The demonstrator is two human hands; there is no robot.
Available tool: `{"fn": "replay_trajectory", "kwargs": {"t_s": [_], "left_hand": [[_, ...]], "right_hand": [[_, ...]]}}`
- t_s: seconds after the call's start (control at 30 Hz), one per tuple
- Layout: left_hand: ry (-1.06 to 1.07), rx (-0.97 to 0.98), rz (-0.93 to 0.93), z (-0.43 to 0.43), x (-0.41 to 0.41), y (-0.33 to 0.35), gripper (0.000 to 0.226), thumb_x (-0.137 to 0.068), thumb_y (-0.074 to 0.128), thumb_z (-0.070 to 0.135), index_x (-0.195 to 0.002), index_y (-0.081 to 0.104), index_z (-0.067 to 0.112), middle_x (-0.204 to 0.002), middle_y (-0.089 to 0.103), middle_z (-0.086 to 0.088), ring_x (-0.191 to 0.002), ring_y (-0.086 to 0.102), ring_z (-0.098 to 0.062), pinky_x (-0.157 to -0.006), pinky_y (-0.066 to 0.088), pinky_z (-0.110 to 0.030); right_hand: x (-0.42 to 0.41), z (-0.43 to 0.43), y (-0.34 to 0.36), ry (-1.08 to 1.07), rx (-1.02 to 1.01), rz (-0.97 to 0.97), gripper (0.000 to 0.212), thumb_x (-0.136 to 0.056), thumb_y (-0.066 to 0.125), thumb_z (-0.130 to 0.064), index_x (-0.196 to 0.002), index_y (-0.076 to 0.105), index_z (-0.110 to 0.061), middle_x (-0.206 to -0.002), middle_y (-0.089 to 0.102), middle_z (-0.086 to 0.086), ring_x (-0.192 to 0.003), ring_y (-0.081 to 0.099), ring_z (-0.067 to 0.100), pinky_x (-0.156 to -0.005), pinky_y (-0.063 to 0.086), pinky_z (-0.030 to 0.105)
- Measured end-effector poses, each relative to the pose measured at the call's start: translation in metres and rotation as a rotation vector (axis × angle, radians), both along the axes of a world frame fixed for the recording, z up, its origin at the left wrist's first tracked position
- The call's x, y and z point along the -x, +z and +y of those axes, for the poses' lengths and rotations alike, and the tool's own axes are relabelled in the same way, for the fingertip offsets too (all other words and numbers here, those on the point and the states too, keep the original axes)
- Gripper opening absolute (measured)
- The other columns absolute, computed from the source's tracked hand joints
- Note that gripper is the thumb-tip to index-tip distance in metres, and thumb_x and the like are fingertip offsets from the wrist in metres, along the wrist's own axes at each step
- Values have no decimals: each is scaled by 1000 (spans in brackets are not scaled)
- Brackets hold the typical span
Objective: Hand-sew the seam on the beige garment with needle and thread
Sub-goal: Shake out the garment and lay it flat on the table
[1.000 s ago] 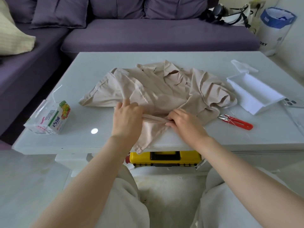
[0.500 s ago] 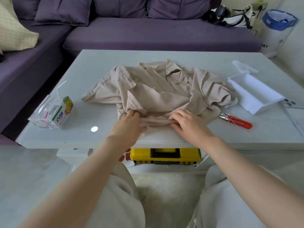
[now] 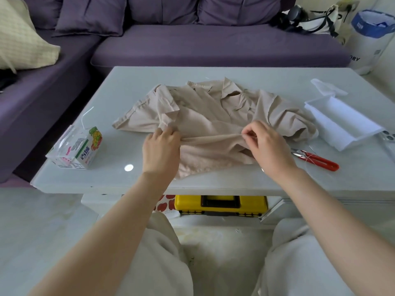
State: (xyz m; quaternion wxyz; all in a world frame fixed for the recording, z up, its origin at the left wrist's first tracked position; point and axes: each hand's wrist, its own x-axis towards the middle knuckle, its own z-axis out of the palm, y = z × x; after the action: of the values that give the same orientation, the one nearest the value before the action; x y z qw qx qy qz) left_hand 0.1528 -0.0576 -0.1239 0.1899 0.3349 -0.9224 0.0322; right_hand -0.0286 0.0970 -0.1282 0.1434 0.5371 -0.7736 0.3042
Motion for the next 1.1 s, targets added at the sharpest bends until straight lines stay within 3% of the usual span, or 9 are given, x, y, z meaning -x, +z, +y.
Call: {"fn": "replay_trajectory", "kwargs": {"t_s": [0.07,0.27,0.4,0.57,0.67,0.77,0.87,1.0,1.1], "left_hand": [[59,-28,21,4,0,5,12,-77,62,-1,-76,65,11,-75,64,-6,-61,54,-28,-46,19,-21],[60,-242,38,11,2,6,18,-80,48,4,-88,62,13,-74,55,-3,-72,50,-28,-51,25,-28],[-74,-421,109,19,6,7,10,-83,49,5,-84,57,11,-83,51,1,-75,43,-21,-57,30,-29],[-137,-388,377,14,8,4,8,-86,56,3,-90,49,5,-100,49,-5,-79,47,-20,-66,41,-32],[-138,-348,226,13,8,0,20,-90,57,11,-108,54,2,-117,48,-7,-97,50,-22,-73,40,-28],[-156,-241,16,21,5,-1,18,-92,52,17,-102,64,8,-109,57,-4,-100,54,-23,-75,42,-29],[-116,-179,-71,33,0,7,16,-92,49,23,-88,63,16,-94,56,3,-88,57,-21,-73,49,-33],[-193,-92,-82,38,-1,8,15,-89,56,25,-89,69,17,-97,59,2,-100,48,-22,-80,36,-28],[-292,-81,-162,40,1,7,19,-87,60,29,-98,71,19,-116,60,2,-120,38,-24,-94,18,-27]], "right_hand": [[-2,2,1,-16,7,48,12,-79,63,7,-80,60,-4,-84,59,7,-75,58,26,-59,38,24],[-20,0,-11,126,-145,57,22,-79,62,2,-99,62,-7,-102,58,6,-97,54,22,-82,38,24],[-18,-3,-19,95,-254,61,23,-81,65,-1,-103,59,-5,-102,56,8,-90,56,25,-70,36,25],[-5,-6,2,39,124,149,27,-63,49,20,-68,54,-5,-74,54,7,-75,45,23,-60,26,23],[4,-4,5,-16,121,243,24,-65,47,17,-61,56,-5,-68,55,6,-75,36,19,-60,20,22],[15,2,-3,-159,-323,162,28,-72,57,16,-83,70,-5,-90,62,9,-95,43,24,-64,29,31],[14,6,-6,-196,-591,76,35,-81,57,4,-110,65,-13,-116,56,7,-117,39,28,-99,31,34],[-12,6,0,32,-398,89,38,-73,65,1,-109,64,-12,-110,57,5,-109,46,27,-96,34,37],[-35,1,-3,216,-347,72,39,-78,63,-4,-116,60,-12,-113,56,0,-109,46,18,-91,34,24]]}}
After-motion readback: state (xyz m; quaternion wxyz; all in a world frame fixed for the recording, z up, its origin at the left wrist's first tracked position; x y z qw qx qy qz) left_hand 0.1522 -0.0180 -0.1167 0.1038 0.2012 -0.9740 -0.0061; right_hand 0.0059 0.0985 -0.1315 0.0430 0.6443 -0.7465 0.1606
